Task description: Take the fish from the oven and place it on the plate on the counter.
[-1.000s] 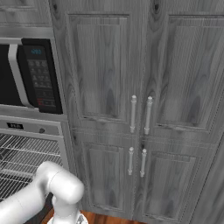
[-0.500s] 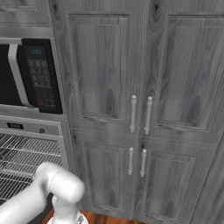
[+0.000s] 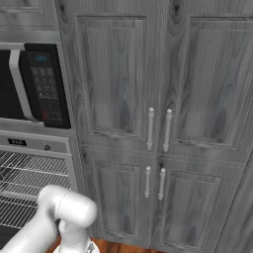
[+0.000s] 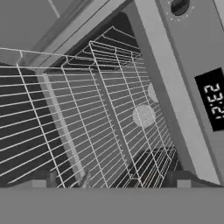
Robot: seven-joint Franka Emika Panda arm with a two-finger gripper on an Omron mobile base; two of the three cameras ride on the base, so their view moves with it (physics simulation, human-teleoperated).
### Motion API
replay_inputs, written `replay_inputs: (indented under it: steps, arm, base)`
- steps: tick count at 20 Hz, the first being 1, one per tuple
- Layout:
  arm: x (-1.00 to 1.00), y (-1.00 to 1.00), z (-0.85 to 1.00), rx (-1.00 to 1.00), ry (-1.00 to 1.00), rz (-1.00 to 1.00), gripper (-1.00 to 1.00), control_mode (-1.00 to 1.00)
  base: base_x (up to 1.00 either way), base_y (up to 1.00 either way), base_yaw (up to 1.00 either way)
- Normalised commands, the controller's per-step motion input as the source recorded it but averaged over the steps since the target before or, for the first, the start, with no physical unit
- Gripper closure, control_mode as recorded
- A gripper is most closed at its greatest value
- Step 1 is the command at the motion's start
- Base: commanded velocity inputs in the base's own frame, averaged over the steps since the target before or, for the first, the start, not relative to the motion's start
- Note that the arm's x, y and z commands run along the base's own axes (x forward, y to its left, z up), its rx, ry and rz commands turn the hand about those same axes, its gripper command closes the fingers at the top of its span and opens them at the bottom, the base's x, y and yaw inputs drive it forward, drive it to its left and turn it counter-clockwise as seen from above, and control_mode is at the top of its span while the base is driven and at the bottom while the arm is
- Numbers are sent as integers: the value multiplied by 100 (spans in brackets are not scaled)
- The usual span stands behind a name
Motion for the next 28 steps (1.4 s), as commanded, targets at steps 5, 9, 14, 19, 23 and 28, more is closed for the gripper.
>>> replay_inputs:
  steps: [5,9,14,19,23,28]
  arm:
    - [0,-29,11,67,-13,-37,-100,-100]
    - [0,-31,33,42,32,-32,-100,-100]
    - [10,-35,8,41,64,-26,-100,-100]
    - [25,-44,-2,32,72,-16,-100,-100]
    - [26,-36,-26,15,66,-2,-100,-100]
    - [0,-2,-45,0,4,0,-100,-100]
  base:
    - [0,0,0]
    - [0,0,0]
    - [0,0,0]
    - [0,0,0]
    - [0,0,0]
    - [0,0,0]
